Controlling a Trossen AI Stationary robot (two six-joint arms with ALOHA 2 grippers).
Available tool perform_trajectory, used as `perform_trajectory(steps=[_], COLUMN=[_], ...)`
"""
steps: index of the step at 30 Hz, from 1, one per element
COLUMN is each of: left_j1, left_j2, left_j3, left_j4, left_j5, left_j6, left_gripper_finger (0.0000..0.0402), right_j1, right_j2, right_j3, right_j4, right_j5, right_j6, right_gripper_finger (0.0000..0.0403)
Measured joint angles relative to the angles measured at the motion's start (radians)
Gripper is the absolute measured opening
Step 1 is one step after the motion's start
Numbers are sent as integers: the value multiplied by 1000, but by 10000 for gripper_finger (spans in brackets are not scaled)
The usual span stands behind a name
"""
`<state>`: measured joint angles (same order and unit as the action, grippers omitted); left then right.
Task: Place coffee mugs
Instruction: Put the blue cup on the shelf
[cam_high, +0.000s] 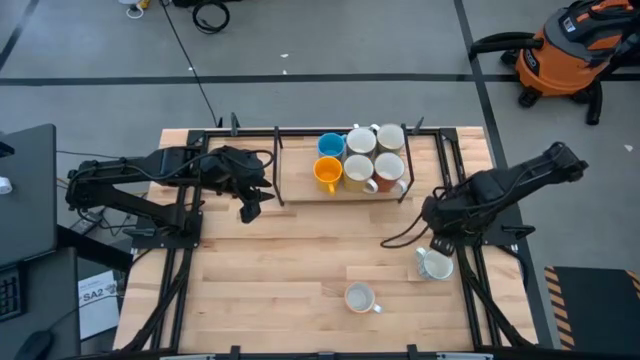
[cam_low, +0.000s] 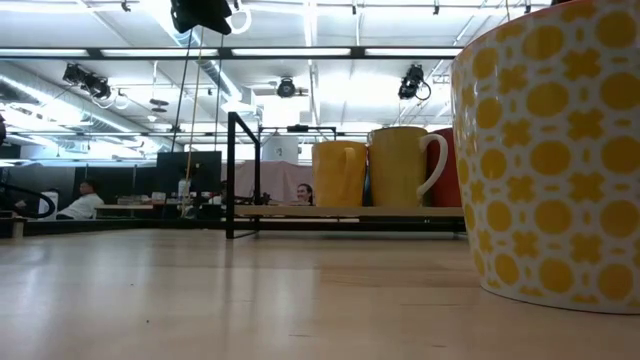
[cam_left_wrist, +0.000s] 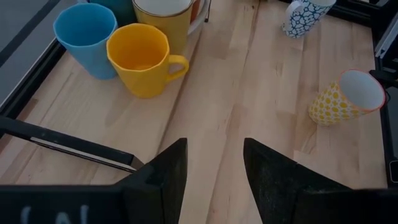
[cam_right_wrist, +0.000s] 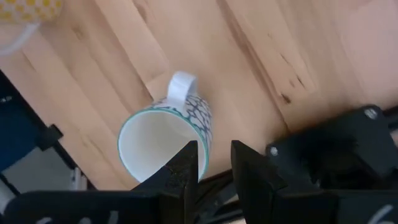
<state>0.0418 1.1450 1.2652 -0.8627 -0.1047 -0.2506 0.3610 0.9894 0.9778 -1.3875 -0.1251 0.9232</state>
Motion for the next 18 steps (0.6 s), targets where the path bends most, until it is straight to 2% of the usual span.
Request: perform_trajectory(steps=[10, 18], left_j1=[0, 0], left_j2=[0, 0], left_j3=[0, 0], left_j4=[2, 8], left_j5=[0, 0], left_j6=[-1, -1], left_gripper_finger=[164, 164], right_j1=[74, 131], right_j2=[0, 0], right_j3=[-96, -146], right_j4=[75, 152], right_j5=[-19, -20], right_j6=[-110, -115], right_gripper_finger=[102, 102])
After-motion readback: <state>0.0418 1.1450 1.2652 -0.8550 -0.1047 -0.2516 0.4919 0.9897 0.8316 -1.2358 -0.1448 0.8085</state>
